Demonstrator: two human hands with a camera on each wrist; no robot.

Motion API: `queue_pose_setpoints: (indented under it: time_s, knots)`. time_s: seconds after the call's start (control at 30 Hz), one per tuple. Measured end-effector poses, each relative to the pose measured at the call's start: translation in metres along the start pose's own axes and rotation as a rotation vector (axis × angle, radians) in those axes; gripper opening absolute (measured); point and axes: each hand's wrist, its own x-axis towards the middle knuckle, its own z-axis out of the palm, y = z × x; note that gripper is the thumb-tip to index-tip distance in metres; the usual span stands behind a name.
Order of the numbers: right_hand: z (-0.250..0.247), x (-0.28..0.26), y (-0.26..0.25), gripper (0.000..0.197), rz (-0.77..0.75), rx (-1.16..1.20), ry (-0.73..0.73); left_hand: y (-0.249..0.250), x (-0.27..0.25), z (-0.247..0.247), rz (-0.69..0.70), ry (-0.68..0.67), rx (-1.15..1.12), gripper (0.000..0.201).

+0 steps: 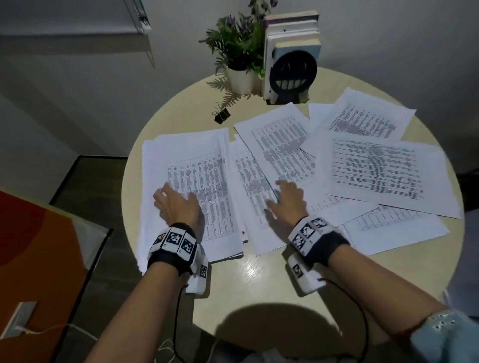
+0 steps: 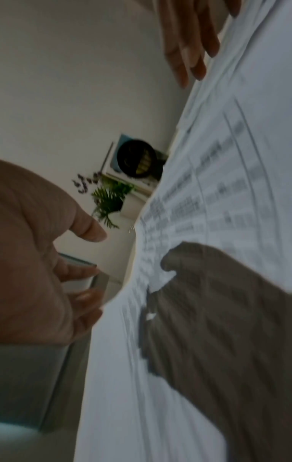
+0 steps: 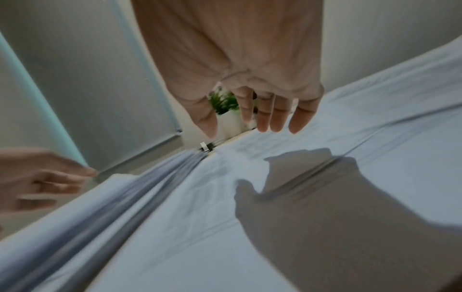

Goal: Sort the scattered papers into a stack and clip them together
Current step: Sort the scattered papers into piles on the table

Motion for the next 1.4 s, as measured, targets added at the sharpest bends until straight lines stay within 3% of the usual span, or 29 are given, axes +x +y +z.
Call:
queue_pose_setpoints:
  time_s: [0.07, 0.13, 0.23, 0.33, 0.4, 0.43, 0.5, 0.53, 0.63, 0.7, 0.77, 0.83, 0.93, 1.07, 1.17, 1.23, 1.3, 1.4]
  knots:
    - [-0.037, 0.024, 0.029, 0.05, 0.042, -0.087, 0.052, 0.028, -0.01, 0.017, 0.126, -0.049, -0.083, 0.035]
    - [-0.073, 0.042, 0.06, 0.051, 0.095, -0.231, 0.056, 0.052, -0.018, 0.039, 0.165, -0.178, -0.113, 0.023]
    - [-0.113, 0.048, 0.103, 0.054, 0.144, -0.47, 0.057, 0.076, -0.028, 0.08, 0.032, -0.411, -0.114, 0.028]
    - [-0.133, 0.053, 0.145, 0.072, 0.145, -0.666, -0.082, 0.091, -0.043, 0.116, -0.086, -0.508, -0.024, 0.035]
    - [-0.141, 0.058, 0.165, 0.073, 0.104, -0.695, -0.122, 0.104, -0.054, 0.135, -0.152, -0.558, -0.123, 0.018]
    - [-0.145, 0.063, 0.172, 0.07, 0.068, -0.694, -0.114, 0.11, -0.06, 0.143, -0.169, -0.576, -0.172, 0.008]
    - [-0.153, 0.073, 0.181, 0.061, -0.016, -0.694, -0.084, 0.119, -0.067, 0.162, -0.212, -0.605, -0.204, 0.037]
    - [-0.156, 0.079, 0.184, 0.055, -0.06, -0.686, -0.064, 0.124, -0.071, 0.167, -0.197, -0.601, -0.189, 0.041]
    - [-0.168, 0.092, 0.185, 0.04, -0.121, -0.589, -0.016, 0.127, -0.075, 0.179, -0.135, -0.559, -0.058, 0.036]
    - [-0.172, 0.095, 0.184, 0.034, -0.19, -0.563, -0.06, 0.123, -0.073, 0.168, -0.077, -0.548, 0.047, 0.032]
    - [-0.17, 0.09, 0.182, 0.03, -0.37, -0.555, -0.146, 0.111, -0.065, 0.156, -0.067, -0.548, 0.103, 0.028]
    - [-0.159, 0.078, 0.181, 0.035, -0.611, -0.616, -0.135, 0.1, -0.057, 0.142, -0.075, -0.577, 0.115, 0.017]
    - [-0.144, 0.063, 0.189, 0.035, -0.841, -0.583, -0.026, 0.085, -0.046, 0.131, -0.153, -0.573, -0.036, 0.038]
    - [-0.129, 0.071, 0.193, 0.03, -0.879, -0.506, -0.009, 0.087, -0.053, 0.128, -0.244, -0.645, -0.297, 0.059]
    - [-0.119, 0.077, 0.175, 0.026, -0.796, -0.398, -0.081, 0.093, -0.064, 0.141, -0.131, -0.619, -0.189, 0.031]
    - [-0.118, 0.087, 0.164, 0.019, -0.632, -0.227, 0.002, 0.095, -0.07, 0.149, -0.112, -0.522, -0.14, 0.024]
    - [-0.124, 0.103, 0.16, 0.031, -0.317, -0.132, 0.163, 0.091, -0.067, 0.152, -0.125, -0.468, -0.091, 0.028]
    - [-0.148, 0.122, 0.158, 0.071, 0.37, -0.014, 0.29, 0.087, -0.063, 0.149, -0.15, -0.436, -0.061, 0.032]
